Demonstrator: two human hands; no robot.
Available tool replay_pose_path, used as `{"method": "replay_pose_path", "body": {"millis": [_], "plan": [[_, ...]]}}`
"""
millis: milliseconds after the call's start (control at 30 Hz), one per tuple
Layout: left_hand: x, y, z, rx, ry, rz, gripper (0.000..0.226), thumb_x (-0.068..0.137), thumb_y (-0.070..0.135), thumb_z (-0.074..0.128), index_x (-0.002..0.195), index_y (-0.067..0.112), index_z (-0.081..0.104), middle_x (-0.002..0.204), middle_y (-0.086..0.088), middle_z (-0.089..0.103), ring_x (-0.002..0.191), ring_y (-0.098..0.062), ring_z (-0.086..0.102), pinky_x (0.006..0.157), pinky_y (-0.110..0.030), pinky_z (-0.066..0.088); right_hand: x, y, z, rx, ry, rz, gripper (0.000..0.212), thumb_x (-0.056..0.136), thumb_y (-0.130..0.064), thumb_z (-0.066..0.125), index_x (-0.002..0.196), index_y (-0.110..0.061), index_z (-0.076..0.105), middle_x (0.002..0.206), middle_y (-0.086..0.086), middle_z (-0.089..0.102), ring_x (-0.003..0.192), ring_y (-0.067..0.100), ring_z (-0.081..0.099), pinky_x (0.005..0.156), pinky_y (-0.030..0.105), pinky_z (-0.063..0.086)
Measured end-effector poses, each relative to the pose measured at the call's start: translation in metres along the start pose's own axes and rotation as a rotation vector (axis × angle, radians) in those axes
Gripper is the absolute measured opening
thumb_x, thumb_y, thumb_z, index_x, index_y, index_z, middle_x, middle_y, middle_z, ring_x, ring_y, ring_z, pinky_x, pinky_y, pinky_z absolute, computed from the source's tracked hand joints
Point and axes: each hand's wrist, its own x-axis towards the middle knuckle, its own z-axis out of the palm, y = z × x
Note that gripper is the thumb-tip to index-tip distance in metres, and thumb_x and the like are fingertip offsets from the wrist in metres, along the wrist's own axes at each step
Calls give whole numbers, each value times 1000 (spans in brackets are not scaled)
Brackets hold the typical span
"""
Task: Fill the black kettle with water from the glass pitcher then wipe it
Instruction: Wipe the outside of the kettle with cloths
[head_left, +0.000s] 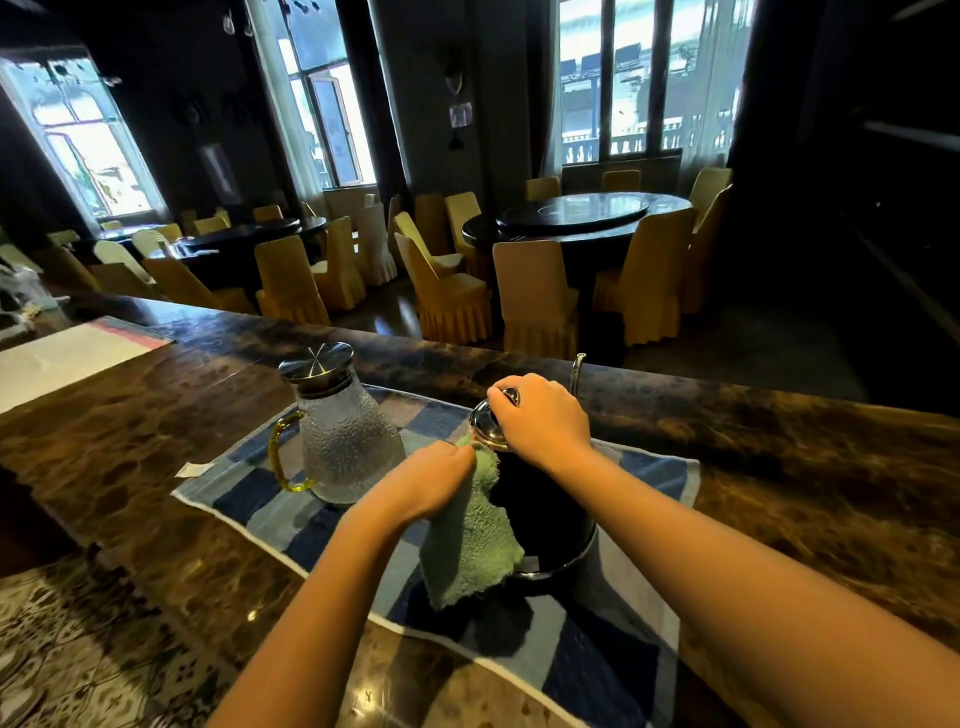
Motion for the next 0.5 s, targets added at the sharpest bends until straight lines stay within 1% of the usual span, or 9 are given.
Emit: {"method": "replay_pose_path", "body": {"millis": [67,100,133,167,233,300,333,400,500], "plan": [[-6,-9,13,-235,84,61,33,101,19,28,83,20,55,79,5,52,75,-5,48,77,-23,32,-1,0,1,9,2,7,34,94,-40,41,107,-29,70,116,2,66,109,28,57,81,39,47],[-14,-13,23,-399,182,79,36,102,24,28,94,16,62,87,2,58,83,-9,53,76,-23,35,-2,0,1,13,4,8,34,94,-40,41,107,-29,70,116,2,66,109,28,56,81,38,46],[-21,-16,36,-522,313,68,44,102,32,27,91,13,64,84,-1,60,81,-13,55,71,-27,37,-2,0,0,16,7,10,33,94,-40,42,108,-29,70,116,3,66,109,28,56,80,38,46],[-29,-20,53,-608,449,44,51,99,41,25,77,11,61,73,-3,57,69,-14,53,63,-30,36,-2,0,0,18,8,12,33,94,-40,42,108,-29,70,115,3,66,109,28,56,79,37,46],[-45,-27,83,-749,618,-77,51,88,49,23,63,14,50,60,-1,48,57,-13,43,53,-30,28,-3,-1,-1,24,8,18,33,94,-40,42,108,-29,70,114,3,67,108,29,56,78,37,46],[-53,-35,104,-836,655,-208,49,90,44,21,77,11,54,72,-4,52,66,-16,46,56,-31,27,-3,-2,-1,25,10,24,33,94,-40,42,109,-29,69,114,3,67,108,28,57,78,37,46],[-54,-37,107,-827,644,-227,54,94,40,19,87,2,57,76,-7,52,68,-18,46,58,-32,29,-3,-2,-1,25,14,24,33,94,-41,42,109,-29,69,114,3,67,107,28,57,78,37,46],[-46,-37,99,-791,645,-157,55,99,35,20,104,-4,59,88,-14,57,79,-23,50,68,-33,35,-2,-1,-1,24,17,25,33,94,-40,42,108,-29,69,113,4,67,107,28,57,77,37,46],[-21,-24,66,-674,523,-56,58,98,47,22,78,9,60,90,-22,65,82,-26,57,75,-38,43,-1,0,1,30,28,25,33,93,-40,42,107,-29,70,113,4,68,105,29,58,74,35,43]]}}
